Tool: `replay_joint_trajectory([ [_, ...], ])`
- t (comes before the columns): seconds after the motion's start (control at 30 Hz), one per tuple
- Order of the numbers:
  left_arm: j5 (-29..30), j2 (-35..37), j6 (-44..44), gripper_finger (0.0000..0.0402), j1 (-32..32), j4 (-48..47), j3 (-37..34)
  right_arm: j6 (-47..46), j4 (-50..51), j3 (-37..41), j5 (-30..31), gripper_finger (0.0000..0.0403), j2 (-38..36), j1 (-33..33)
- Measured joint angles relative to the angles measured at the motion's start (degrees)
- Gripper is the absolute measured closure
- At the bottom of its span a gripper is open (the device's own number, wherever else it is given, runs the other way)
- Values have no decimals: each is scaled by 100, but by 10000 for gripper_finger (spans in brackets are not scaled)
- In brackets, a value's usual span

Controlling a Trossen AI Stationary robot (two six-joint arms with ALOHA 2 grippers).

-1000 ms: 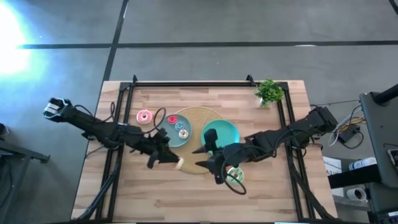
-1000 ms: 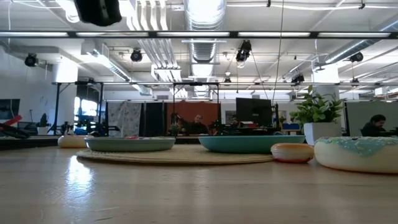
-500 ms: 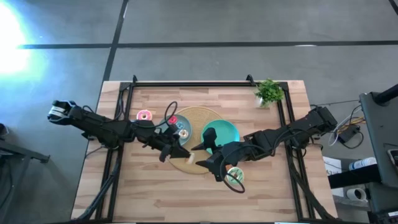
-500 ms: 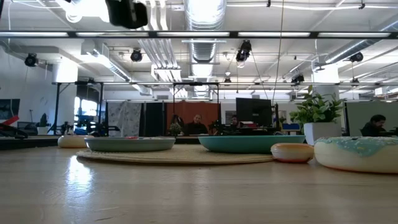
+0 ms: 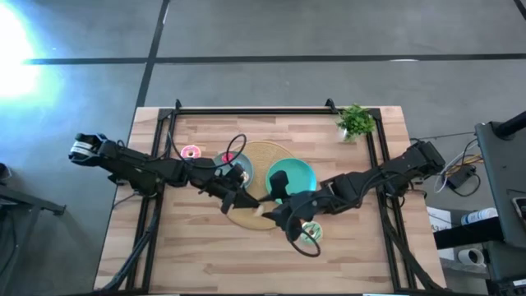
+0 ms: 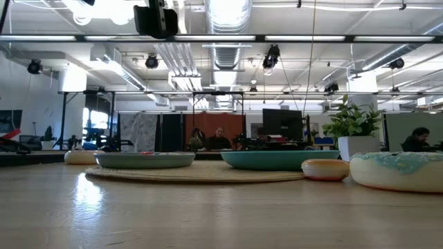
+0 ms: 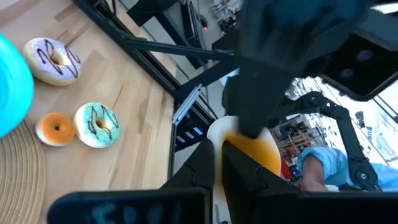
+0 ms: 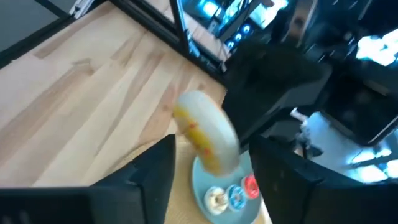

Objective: Pick & Place donuts
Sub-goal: Put the small yellow donut on the light blue plate

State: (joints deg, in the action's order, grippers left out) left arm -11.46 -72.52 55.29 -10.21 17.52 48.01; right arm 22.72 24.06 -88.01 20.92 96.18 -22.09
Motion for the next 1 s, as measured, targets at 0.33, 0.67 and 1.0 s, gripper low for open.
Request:
replay_joint_trajectory([
  [0.33, -6, 5, -2, 401, 73, -9, -33, -475, 104, 0, 30, 303, -2, -20],
  [0.67, 298, -15, 8, 398, 77, -164, -44, -943, 223, 2, 28, 389, 31, -17],
  [1.0, 1324, 382, -160, 320, 62, -1346, -46, -2296, 1002, 14, -175, 386, 44, 24],
])
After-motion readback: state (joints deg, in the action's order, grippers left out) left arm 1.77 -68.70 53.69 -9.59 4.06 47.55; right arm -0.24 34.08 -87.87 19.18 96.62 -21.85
